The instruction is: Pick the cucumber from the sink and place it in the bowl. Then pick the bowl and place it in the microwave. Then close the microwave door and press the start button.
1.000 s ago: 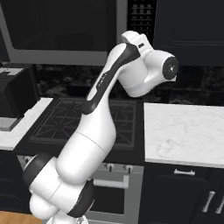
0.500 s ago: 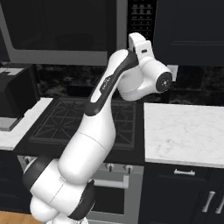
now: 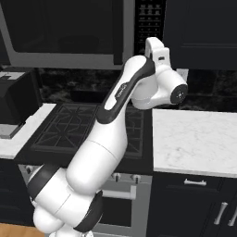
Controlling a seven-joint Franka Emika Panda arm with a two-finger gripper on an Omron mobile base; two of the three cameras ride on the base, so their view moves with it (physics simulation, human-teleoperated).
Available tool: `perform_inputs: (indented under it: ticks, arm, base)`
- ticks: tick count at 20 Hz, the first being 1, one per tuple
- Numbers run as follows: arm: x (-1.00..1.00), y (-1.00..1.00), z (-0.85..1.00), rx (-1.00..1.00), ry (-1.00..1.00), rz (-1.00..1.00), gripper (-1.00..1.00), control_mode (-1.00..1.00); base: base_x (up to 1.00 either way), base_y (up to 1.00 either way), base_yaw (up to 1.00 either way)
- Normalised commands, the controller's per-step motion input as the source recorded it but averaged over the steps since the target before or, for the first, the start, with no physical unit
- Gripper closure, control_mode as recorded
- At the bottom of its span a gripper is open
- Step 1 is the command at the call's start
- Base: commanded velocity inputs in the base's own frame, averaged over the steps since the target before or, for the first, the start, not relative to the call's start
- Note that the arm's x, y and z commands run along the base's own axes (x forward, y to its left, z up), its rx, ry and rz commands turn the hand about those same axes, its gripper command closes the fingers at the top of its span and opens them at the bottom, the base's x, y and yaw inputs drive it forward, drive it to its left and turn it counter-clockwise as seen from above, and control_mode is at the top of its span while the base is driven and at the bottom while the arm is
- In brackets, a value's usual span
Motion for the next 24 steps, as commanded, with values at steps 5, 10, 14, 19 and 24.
perform_inputs:
  ticks: [5,10,14,19,24]
  arm:
    - [0.21,-0.05,0.07,0.00,0.00,-0.09,1.00,-1.00]
    - [0.50,-0.01,0.05,0.00,0.05,-0.02,1.00,-1.00]
    - [0.35,-0.03,-0.01,0.02,0.04,0.00,1.00,-1.00]
    - [0.34,-0.07,0.00,0.02,0.00,0.00,1.00,-1.00]
    - [0.43,0.00,-0.07,0.00,0.00,0.00,1.00,-1.00]
  base:
    - [0.00,0.00,0.00]
    - [0.00,0.00,0.00]
    - [0.00,0.00,0.00]
    - [0.00,0.00,0.00]
    - [0.00,0.00,0.00]
